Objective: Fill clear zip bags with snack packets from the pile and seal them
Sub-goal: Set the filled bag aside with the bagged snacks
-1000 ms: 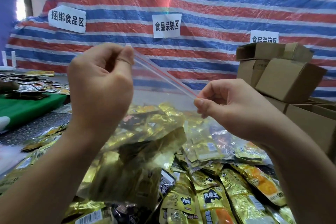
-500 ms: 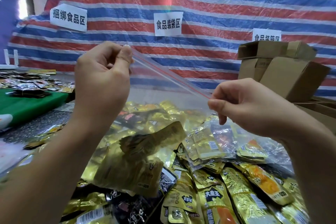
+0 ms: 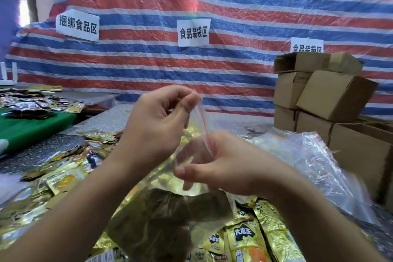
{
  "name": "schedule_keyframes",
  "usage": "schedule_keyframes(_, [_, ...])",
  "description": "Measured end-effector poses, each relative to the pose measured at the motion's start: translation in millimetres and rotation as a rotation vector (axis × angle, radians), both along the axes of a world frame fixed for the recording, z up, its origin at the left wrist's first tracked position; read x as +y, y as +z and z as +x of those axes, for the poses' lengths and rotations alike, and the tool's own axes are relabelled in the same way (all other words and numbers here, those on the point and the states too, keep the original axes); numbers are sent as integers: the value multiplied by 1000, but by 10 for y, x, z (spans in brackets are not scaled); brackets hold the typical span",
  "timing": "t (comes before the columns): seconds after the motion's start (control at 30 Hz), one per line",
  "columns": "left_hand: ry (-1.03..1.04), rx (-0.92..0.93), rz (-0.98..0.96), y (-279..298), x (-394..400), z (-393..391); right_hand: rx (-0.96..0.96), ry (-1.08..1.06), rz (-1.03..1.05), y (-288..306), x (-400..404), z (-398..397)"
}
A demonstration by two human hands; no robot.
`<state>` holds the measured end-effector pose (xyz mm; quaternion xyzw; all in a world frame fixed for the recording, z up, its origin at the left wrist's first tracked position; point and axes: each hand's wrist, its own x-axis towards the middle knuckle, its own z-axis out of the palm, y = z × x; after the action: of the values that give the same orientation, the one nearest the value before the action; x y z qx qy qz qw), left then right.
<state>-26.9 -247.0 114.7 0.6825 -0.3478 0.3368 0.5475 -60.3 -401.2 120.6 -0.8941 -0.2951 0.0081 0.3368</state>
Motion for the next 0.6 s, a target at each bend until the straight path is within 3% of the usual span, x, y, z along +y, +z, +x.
schedule_keyframes(0.1, [35,92,9,-24,-28,30,41,-71,93,-88,-13,105])
schedule_keyframes(0.2, [111,115,22,-17,-7,65,111,-217,312,-128,-130,248])
schedule_keyframes(0.43, [213,91,84,-16,8,31,11,-741,1132,-177,-894,840])
schedule_keyframes(0.6, [191,94,93,-33,-6,12,232,-1019,1207,-615,-1345,1082])
